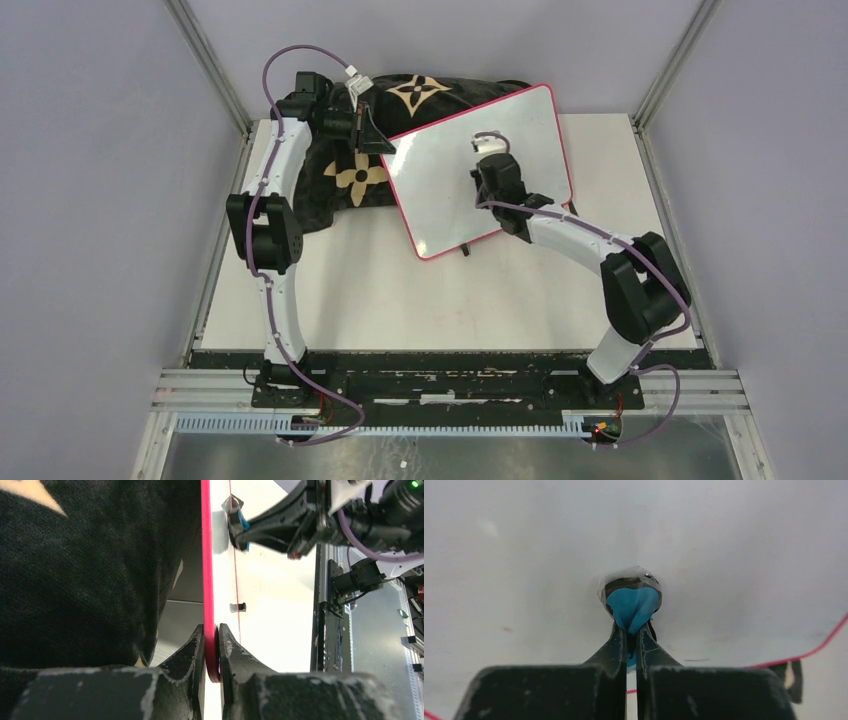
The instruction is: Erase the whiteboard
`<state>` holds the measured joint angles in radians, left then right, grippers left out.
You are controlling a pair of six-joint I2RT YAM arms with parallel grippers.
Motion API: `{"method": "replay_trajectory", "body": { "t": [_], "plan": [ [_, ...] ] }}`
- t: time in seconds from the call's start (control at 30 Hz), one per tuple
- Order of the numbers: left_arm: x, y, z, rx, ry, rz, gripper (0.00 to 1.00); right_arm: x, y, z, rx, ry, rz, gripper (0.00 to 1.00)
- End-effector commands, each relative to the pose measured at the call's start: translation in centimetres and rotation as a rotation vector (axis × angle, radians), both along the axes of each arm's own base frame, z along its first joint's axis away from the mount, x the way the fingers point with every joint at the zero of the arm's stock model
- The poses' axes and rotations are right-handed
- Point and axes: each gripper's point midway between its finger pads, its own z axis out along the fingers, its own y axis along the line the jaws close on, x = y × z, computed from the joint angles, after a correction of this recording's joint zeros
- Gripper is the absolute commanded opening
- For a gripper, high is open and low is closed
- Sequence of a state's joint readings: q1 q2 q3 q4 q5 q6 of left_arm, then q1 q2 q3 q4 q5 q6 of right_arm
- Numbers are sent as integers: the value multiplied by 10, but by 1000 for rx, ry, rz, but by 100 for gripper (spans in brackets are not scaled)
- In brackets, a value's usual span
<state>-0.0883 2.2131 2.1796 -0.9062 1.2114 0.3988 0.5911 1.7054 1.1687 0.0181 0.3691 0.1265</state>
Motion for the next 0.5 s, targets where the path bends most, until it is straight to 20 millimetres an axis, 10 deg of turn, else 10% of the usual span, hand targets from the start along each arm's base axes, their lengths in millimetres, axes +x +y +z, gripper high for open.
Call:
{"method": "replay_trajectory", "body": {
  "t": [0.0, 0.23, 0.47],
  "plan": [
    [-13, -11, 15, 13, -83, -50, 3, -5, -42, 20, -16, -29, -108, 1],
    [-11, -12, 28, 6, -86, -33, 6, -25, -49, 35, 11, -25, -92, 1],
    [-10, -13, 42, -8, -97, -20, 53, -36, -50, 41, 40, -34, -72, 1]
  ]
}}
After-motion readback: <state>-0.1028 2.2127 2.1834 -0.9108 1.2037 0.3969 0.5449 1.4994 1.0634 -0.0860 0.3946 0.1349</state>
